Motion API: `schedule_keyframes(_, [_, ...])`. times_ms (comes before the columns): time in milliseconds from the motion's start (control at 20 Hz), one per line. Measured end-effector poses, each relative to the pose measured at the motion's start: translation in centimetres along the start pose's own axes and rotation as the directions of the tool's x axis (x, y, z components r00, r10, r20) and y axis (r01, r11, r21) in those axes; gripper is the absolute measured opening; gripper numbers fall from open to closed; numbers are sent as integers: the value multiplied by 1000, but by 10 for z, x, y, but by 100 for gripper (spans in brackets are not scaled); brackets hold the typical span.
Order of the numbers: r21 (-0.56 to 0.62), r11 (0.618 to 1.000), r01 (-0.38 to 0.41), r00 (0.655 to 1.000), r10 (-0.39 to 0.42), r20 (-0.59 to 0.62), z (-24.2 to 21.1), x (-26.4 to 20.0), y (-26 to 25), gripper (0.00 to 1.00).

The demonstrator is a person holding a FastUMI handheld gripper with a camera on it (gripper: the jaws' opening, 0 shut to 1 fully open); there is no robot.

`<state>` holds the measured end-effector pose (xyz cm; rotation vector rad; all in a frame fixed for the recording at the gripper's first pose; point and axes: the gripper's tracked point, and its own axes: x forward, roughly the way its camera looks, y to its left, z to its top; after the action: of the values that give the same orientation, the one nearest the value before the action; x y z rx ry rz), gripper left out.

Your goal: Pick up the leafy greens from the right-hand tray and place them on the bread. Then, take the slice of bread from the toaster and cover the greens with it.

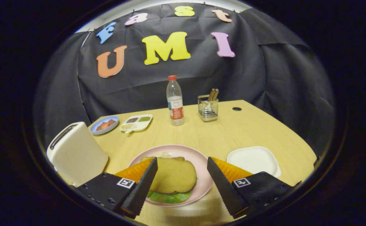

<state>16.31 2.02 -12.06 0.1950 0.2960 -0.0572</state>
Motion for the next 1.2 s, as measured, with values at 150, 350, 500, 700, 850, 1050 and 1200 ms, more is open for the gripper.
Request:
schedule_keyframes(150, [-39, 999, -4, 993, 9, 117, 28, -34, 9, 97])
schedule_keyframes(350, [-108, 994, 4, 961, 26, 277, 67, -91, 21, 96])
schedule_keyframes(500, [-126, 992, -6, 939, 49, 340, 84, -127, 26, 96])
schedule_keyframes(700, [-76, 997, -1, 919, 30, 393, 100, -167, 5, 95])
schedule_keyframes(850, [-63, 997, -48, 882, 72, 465, 115, -196, 1, 96])
schedule_keyframes(1050, [-76, 996, -41, 844, 75, 531, 119, -218, -4, 96])
schedule_keyframes(1200, [-99, 995, -30, 850, 78, 520, 112, -218, -2, 95])
